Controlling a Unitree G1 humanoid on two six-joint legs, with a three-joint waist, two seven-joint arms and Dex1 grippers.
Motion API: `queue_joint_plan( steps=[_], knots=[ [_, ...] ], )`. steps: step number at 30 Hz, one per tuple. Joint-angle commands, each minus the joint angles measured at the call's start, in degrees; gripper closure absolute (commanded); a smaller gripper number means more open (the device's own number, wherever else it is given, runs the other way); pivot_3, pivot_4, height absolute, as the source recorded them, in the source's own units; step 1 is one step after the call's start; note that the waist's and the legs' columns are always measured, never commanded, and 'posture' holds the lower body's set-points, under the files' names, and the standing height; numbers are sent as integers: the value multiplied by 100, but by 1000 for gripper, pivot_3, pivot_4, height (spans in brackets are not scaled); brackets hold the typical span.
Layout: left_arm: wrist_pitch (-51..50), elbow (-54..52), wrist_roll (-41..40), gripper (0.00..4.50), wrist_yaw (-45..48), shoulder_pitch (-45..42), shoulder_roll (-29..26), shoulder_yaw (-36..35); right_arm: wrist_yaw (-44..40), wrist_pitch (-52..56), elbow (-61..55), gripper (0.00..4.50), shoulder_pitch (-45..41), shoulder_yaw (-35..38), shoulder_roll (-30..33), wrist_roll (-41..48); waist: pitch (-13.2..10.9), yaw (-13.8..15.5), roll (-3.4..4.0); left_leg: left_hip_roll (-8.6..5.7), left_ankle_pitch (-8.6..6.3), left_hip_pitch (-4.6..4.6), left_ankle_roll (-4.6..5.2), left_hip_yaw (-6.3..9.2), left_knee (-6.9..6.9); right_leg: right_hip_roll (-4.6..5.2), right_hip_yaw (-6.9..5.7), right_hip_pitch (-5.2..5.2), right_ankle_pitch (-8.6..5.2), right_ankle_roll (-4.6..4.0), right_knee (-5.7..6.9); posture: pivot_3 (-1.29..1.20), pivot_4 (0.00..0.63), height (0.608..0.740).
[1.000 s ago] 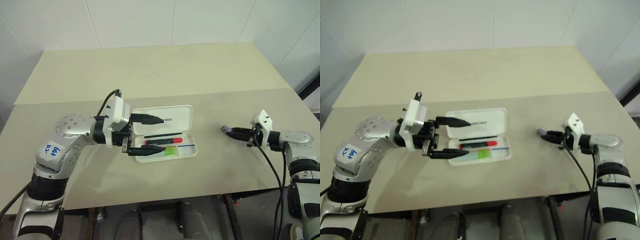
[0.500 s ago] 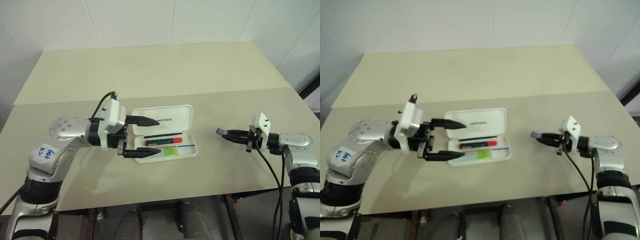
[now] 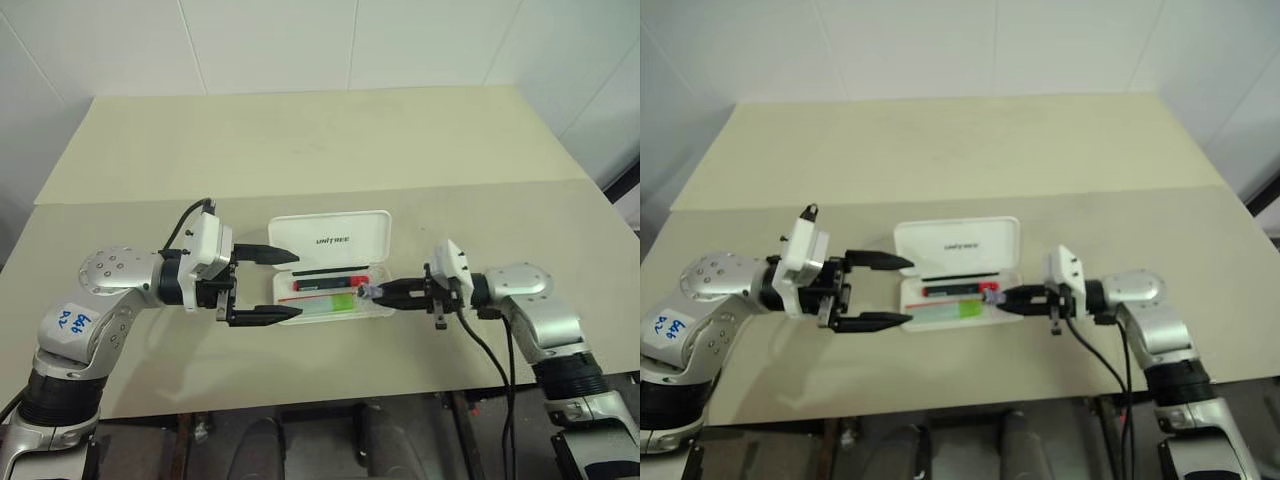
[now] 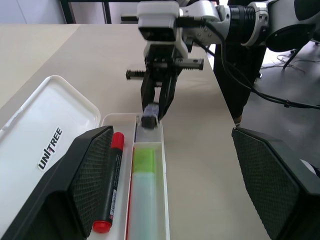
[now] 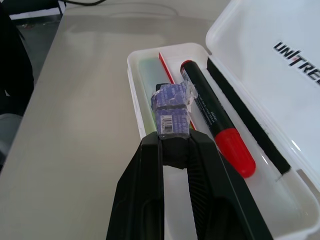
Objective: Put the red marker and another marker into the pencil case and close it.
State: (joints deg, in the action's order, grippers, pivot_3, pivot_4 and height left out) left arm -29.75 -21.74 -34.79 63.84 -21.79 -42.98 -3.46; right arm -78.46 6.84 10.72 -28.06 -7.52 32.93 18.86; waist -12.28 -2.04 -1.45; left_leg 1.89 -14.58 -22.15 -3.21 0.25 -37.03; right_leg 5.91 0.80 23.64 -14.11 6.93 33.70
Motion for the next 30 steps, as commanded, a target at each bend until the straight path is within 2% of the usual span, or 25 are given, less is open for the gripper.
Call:
queue_joint_plan(
  steps=[1, 9, 20, 30],
  knots=[
    [74, -242, -99, 445, -60, 40, -65, -156, -158, -283, 331, 4183, -200, -53, -12, -106, 0, 23, 0, 0, 0, 0, 0, 0, 1, 0, -1, 1, 0, 0, 0, 0, 150, 740],
    [58, -373, -127, 445, -171, 185, -96, -237, -474, -671, 969, 4183, -435, -23, 164, -254, 0, 35, 0, 1, -2, -2, 2, 0, 4, 0, -2, 3, 0, 0, 0, 0, 150, 740],
    [142, -294, -83, 445, -189, 129, -29, -152, -672, -544, 950, 4183, -371, 17, 414, -193, 0, 29, 0, 1, -2, -1, 2, -1, 2, 0, -2, 2, -1, 0, 0, 0, 150, 740],
    [198, -224, -69, 445, -138, 67, -26, -112, -560, -616, 775, 520, -377, 63, 377, -185, 0, 32, 0, 1, -2, -1, 2, -1, 2, 0, -2, 3, -1, 0, 0, 0, 150, 740]
  ],
)
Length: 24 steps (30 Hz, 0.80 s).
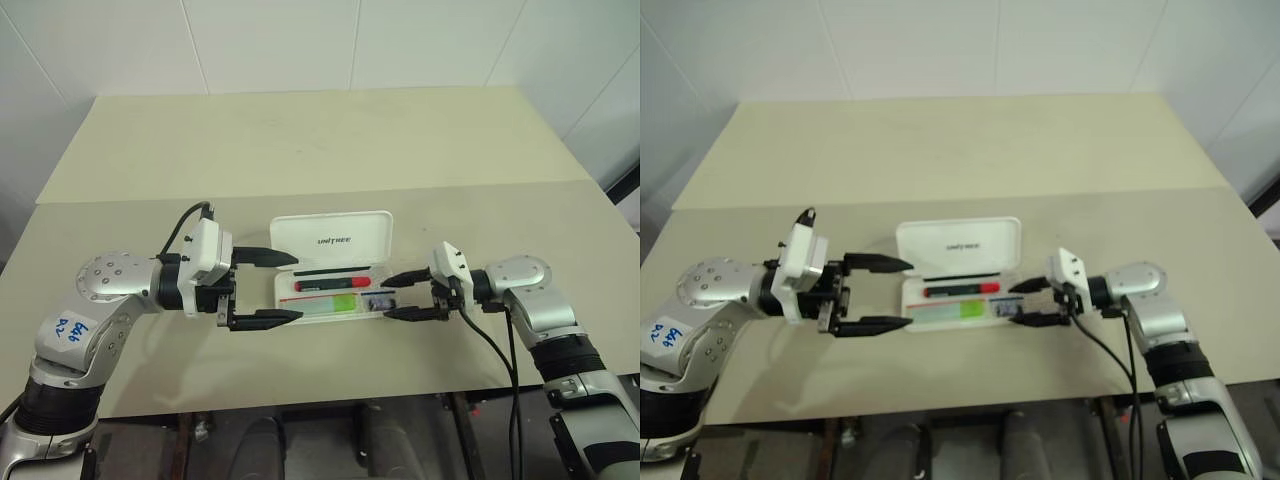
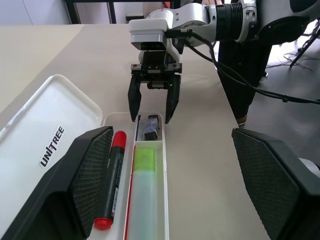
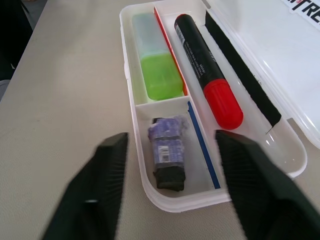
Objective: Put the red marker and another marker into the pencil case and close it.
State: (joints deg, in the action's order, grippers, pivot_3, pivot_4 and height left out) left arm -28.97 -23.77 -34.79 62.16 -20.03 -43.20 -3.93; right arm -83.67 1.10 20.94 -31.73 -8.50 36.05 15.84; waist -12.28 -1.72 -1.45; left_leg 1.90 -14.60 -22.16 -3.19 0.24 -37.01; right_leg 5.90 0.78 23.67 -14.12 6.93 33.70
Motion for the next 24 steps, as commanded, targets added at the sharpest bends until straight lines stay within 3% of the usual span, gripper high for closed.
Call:
queue_joint_plan(
  steps=[1, 8, 18, 24],
  knots=[
    [130, -6, -66, 445, 38, -111, -13, -70, -22, 32, -363, 73, -19, 217, 66, 202, 0, 0, 0, 0, 0, 0, 0, 0, 0, 0, 0, 0, 0, 0, 0, 0, 150, 740],
    [203, 80, -50, 445, 52, -44, -39, -143, 153, 645, -1604, 30, 142, 687, 312, 857, 0, 13, 0, 0, -1, -1, -1, 0, 1, 0, -1, 0, 0, -1, -2, 0, 150, 740],
    [377, 403, -130, 445, 99, 234, -111, -663, 1028, 2154, -3923, 30, 1313, 1805, 664, 2546, 0, 14, 0, 6, -11, -7, -7, 0, 4, 0, -8, 0, -3, -4, -18, 0, 150, 740],
    [667, 649, -40, 445, 365, 529, -207, -877, 1545, 2416, -4170, 30, 1505, 2222, 705, 2895, -1, 10, -1, 19, -13, -3, -7, -11, 0, 0, -15, 1, 5, -18, -30, 0, 150, 740]
  ],
)
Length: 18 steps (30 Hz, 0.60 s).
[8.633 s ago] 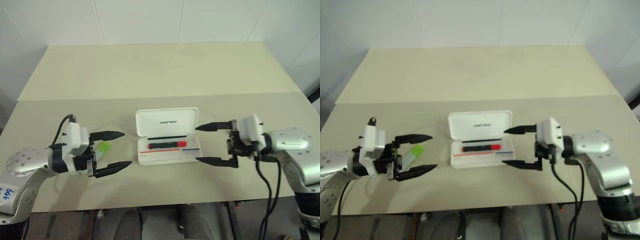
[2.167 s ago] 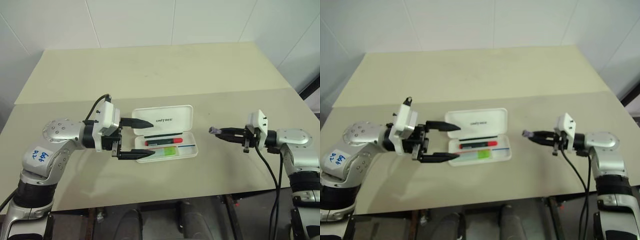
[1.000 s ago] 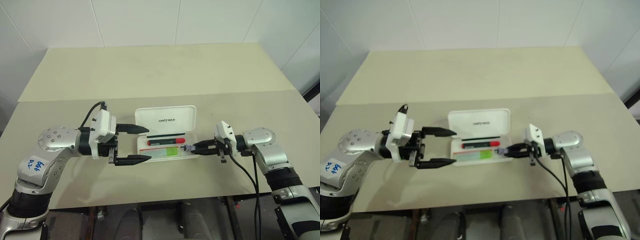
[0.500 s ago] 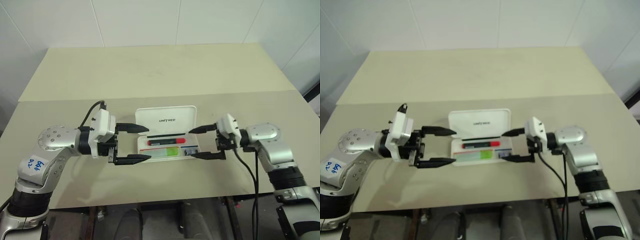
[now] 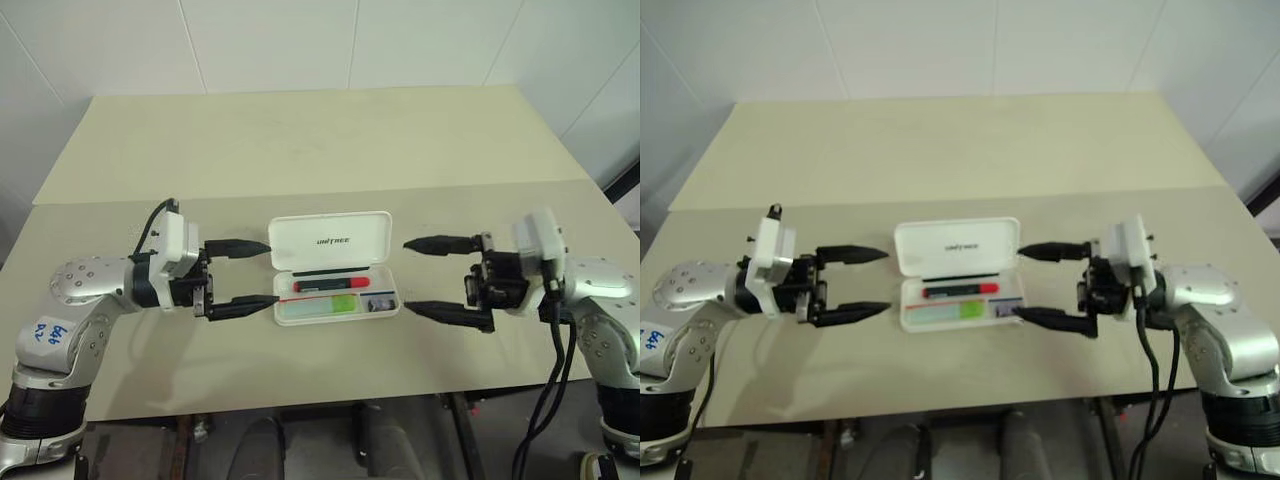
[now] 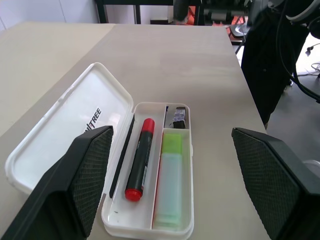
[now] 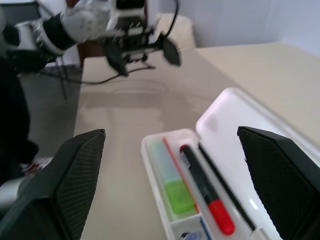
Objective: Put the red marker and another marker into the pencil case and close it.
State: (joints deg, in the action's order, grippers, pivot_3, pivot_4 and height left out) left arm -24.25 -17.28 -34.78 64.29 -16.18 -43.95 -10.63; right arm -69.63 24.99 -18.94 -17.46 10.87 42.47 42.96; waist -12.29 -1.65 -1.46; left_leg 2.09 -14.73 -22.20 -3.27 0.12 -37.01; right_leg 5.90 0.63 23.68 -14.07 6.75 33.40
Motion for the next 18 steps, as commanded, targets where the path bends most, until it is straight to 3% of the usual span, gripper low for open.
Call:
queue_joint_plan(
  steps=[1, 18],
  knots=[
    [236, 26, -39, 445, 195, 198, -149, -237, 73, -3, -191, 30, 152, 286, 119, 149, 0, 6, 0, 1, 0, -1, 0, -1, 1, 0, -1, 0, 0, -1, -5, 0, 150, 740],
    [750, 627, 100, 445, 531, 336, -394, -394, -1265, -1582, 1176, 30, 403, 47, 751, -1144, 0, 7, 0, 8, -17, -14, 8, -12, 6, -1, -8, 1, 1, 1, -40, 0, 150, 740]
  ],
)
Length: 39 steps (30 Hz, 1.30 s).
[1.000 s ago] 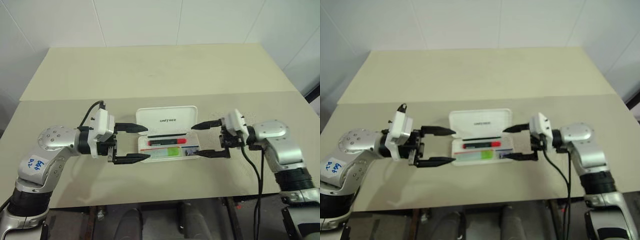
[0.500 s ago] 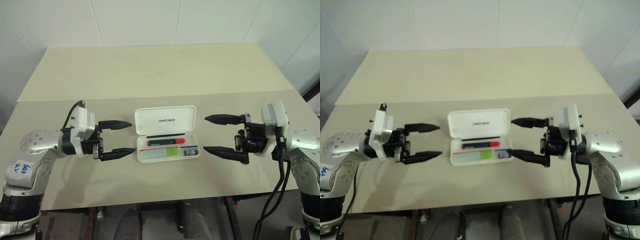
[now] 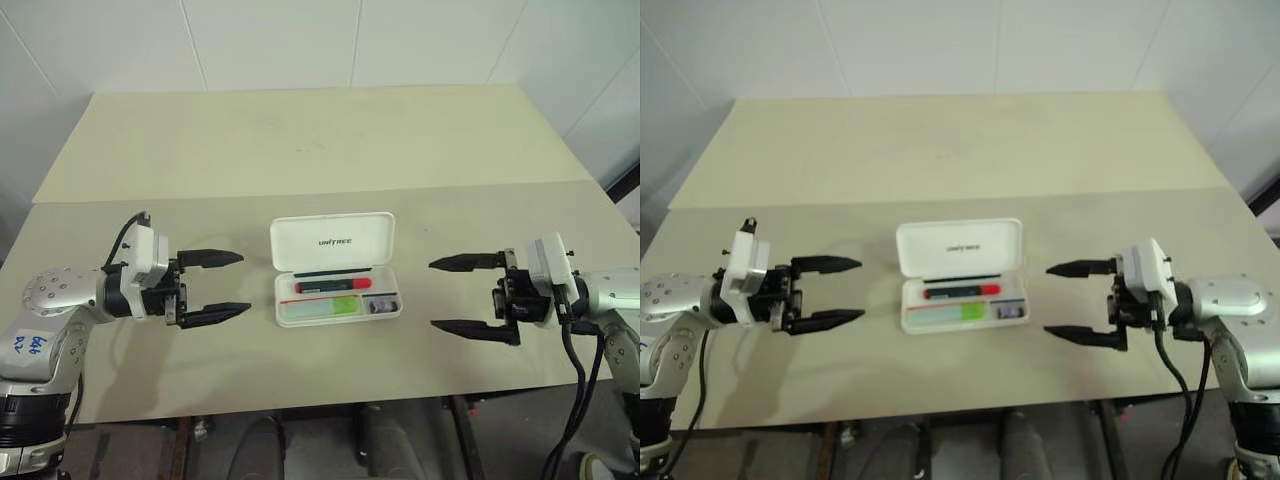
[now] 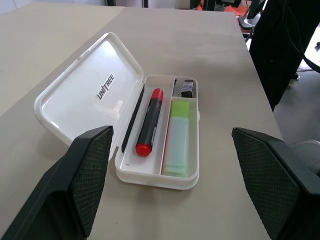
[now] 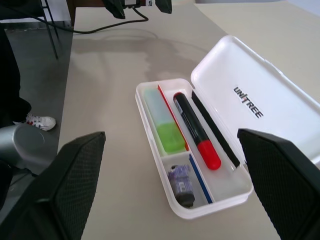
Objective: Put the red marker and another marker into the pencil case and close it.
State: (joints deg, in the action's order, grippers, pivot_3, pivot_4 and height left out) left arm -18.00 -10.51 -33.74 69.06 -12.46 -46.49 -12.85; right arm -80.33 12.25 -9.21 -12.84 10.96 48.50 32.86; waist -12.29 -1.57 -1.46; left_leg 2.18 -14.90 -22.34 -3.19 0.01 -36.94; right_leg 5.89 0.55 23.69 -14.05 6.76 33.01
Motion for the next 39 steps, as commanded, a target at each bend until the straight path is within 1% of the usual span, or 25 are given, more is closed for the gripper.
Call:
queue_joint_plan(
  steps=[1, 7, 9, 12, 16, 18, 21, 22, 30, 34, 36, 39],
  knots=[
    [128, -51, -5, 445, 53, -27, -149, -179, -234, -404, 317, 30, -40, 44, 174, -197, 0, -1, 0, 0, 0, 0, 0, -1, 0, 0, 0, 0, 0, 0, 0, 0, 150, 740],
    [99, -78, 1, 445, -88, 49, -191, -247, -270, -668, 716, 30, 55, 135, 232, -342, 0, -1, 0, 1, 0, 1, 0, -3, 1, 0, 0, 0, 0, 0, 1, 0, 150, 740],
    [-61, -147, -103, 71, -50, 159, -247, -270, -229, -696, 740, 0, 61, 146, 222, -349, 0, -5, 0, 2, 0, 2, 0, -4, 0, 0, 1, 0, 0, 1, 3, 0, 150, 740],
    [33, -133, -75, 33, -78, 246, -238, -324, -185, -718, 727, 0, 69, 142, 204, -359, 0, -4, 0, 4, 0, 6, 0, -7, 2, -1, 2, 0, 0, 0, 6, 0, 150, 740],
    [230, 219, -10, 33, -174, 212, -125, -443, -73, -678, 635, 0, 41, 148, 175, -340, 0, -1, 0, 6, 0, 5, -1, -7, -1, -3, 2, 0, 1, 0, 6, 0, 150, 740],
    [298, 298, 37, 411, -196, 241, -94, -438, -39, -658, 587, 0, 28, 162, 180, -308, 0, -1, 0, 6, 0, 7, -1, -8, -1, -3, 2, 0, 1, -1, 6, 0, 150, 740],
    [351, 381, 58, 1260, -226, 229, -52, -407, -1, -628, 537, 0, -2, 165, 192, -274, 0, 1, 1, 7, -1, 5, -2, -9, 0, -3, 2, 0, 1, -1, 4, 0, 150, 740],
    [347, 430, 64, 1715, -258, 207, -30, -396, 10, -613, 519, 0, -18, 161, 195, -263, 0, 1, 1, 7, -1, 5, -2, -9, 0, -3, 2, 0, 1, -1, 4, 0, 150, 740],
    [534, 1050, 425, 4473, -597, -203, 180, -161, 174, -437, 354, 0, -166, 163, 126, -89, 0, 3, 0, 9, -1, 7, -2, -10, -5, -5, 2, 0, 1, -1, 15, 0, 150, 740],
    [662, 1469, 895, 4473, -1000, -598, 366, 140, 382, -178, 197, 0, -297, 187, 57, 123, 0, 8, 0, 9, -1, 10, -3, -10, -7, -5, 3, 0, 1, -1, 24, 0, 150, 740],
    [659, 1589, 960, 4473, -1039, -753, 473, 246, 450, -72, 145, 0, -324, 197, 33, 207, 0, 12, 0, 9, 0, 10, -3, -10, -10, -6, 4, 1, 1, -1, 31, 0, 150, 740],
    [658, 1895, 1254, 4473, -1292, -1163, 742, 570, 514, -23, 50, 0, -319, 170, 7, 230, 0, 30, 0, 10, 0, 10, -3, -9, -9, -9, 3, 1, 1, 0, 35, 0, 150, 740]
  ],
)
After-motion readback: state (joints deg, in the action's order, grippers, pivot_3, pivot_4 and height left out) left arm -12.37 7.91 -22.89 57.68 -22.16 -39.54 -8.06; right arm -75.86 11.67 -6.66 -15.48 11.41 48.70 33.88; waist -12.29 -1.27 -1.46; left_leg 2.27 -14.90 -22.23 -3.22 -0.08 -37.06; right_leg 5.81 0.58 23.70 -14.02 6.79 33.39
